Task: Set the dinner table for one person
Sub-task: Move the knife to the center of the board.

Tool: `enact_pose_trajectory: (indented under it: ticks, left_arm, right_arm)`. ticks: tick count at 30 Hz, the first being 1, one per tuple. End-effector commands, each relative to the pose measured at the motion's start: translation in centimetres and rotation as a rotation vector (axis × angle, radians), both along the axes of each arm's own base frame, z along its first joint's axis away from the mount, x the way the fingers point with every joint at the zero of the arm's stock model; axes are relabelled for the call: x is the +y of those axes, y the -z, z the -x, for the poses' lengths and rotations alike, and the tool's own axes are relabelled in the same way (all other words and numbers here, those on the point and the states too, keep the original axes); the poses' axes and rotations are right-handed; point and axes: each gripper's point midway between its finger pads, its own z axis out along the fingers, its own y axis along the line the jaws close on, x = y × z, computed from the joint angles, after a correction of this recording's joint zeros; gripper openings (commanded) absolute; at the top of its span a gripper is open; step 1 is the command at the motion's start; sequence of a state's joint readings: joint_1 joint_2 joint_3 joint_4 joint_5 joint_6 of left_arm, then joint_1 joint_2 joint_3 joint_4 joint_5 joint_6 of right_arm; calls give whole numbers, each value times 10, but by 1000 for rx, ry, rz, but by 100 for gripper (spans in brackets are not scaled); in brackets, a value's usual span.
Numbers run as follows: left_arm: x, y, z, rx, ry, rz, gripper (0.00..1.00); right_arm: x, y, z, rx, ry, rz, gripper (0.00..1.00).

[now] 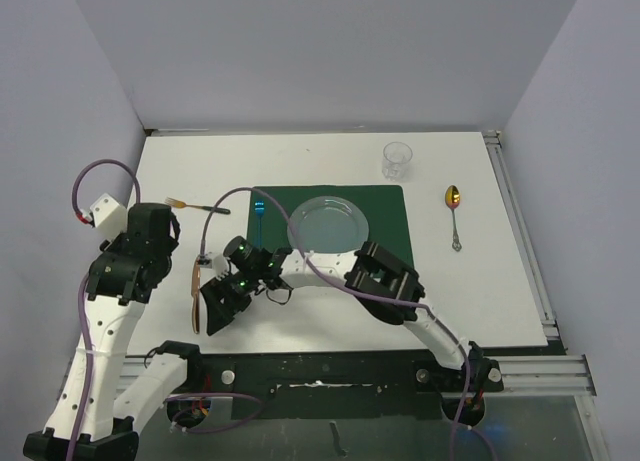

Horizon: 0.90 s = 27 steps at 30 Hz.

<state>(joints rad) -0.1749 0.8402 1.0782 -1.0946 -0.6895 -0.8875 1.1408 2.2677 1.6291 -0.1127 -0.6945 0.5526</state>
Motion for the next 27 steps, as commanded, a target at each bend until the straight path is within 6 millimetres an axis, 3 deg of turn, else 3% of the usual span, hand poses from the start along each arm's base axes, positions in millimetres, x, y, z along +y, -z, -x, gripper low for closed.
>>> enact_pose_trajectory:
  ticks: [1, 7, 14, 27]
  left_arm:
    - [-2, -24, -14, -99, 29, -2, 46]
    - [-1, -28, -12, -106, 41, -18, 46]
    - [-1, -41, -9, -152, 60, -23, 46]
    - [-1, -21, -10, -115, 71, -31, 46]
  right_arm:
    - [43, -50, 34, 87, -150, -186, 73]
    - [66, -53, 45, 181, -198, -256, 73]
    - [78, -34, 46, 264, -193, -262, 67]
    - [84, 17, 19, -20, -61, -146, 62]
